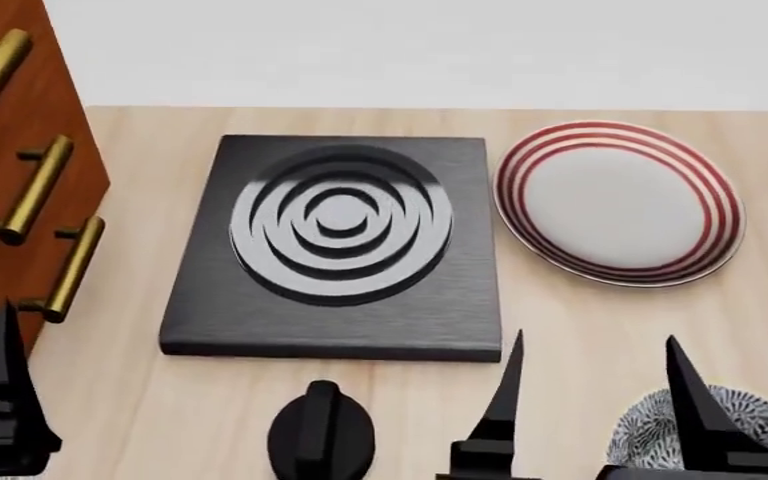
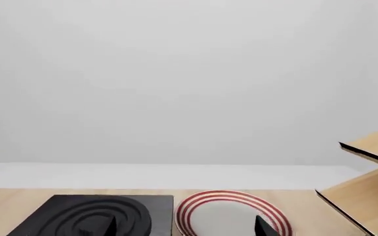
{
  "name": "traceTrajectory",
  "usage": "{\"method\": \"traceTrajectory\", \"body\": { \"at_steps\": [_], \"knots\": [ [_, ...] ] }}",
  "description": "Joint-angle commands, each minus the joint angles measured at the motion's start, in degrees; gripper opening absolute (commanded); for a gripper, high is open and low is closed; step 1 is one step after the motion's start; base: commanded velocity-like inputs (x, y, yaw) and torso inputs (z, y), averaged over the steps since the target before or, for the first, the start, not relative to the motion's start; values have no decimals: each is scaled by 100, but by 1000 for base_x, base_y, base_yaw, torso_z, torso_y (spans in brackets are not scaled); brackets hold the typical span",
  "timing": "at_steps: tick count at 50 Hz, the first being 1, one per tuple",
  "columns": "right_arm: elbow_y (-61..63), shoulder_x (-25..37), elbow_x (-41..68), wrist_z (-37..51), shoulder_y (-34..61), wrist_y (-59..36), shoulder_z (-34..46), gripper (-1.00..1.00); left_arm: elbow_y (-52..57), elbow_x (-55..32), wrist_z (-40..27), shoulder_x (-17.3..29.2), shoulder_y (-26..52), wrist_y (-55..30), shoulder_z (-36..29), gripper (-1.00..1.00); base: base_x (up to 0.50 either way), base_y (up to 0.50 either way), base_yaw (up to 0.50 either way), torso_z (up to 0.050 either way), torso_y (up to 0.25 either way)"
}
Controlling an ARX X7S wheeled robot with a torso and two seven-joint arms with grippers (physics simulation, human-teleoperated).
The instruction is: Pick up the cream cheese and put it in the bowl.
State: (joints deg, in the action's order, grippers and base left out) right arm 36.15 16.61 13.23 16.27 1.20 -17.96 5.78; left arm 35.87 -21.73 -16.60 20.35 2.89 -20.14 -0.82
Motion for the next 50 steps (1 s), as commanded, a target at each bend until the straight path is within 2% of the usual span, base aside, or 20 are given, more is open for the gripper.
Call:
{"method": "traceTrajectory", "body": {
  "at_steps": [1,30,33,37,50],
  "knots": [
    [295,80,138,76,115,-230,-141,100,421,-80,-206,137,140,-350,95,100,0,0,0,-9,-250],
    [1064,303,277,285,90,-626,-241,100,911,-373,-480,347,143,-728,446,100,-1,0,0,-8,-250],
    [1180,331,419,264,121,-732,-278,100,979,-619,-427,312,95,-613,661,100,0,0,0,-1,-46],
    [1323,379,519,244,131,-823,-275,100,1167,-499,-571,408,50,-710,719,100,0,0,0,0,0],
    [1958,631,1360,-283,142,-887,-10,100,1599,-1039,-816,720,102,-1217,1354,100,0,0,0,0,0]
  ]
}}
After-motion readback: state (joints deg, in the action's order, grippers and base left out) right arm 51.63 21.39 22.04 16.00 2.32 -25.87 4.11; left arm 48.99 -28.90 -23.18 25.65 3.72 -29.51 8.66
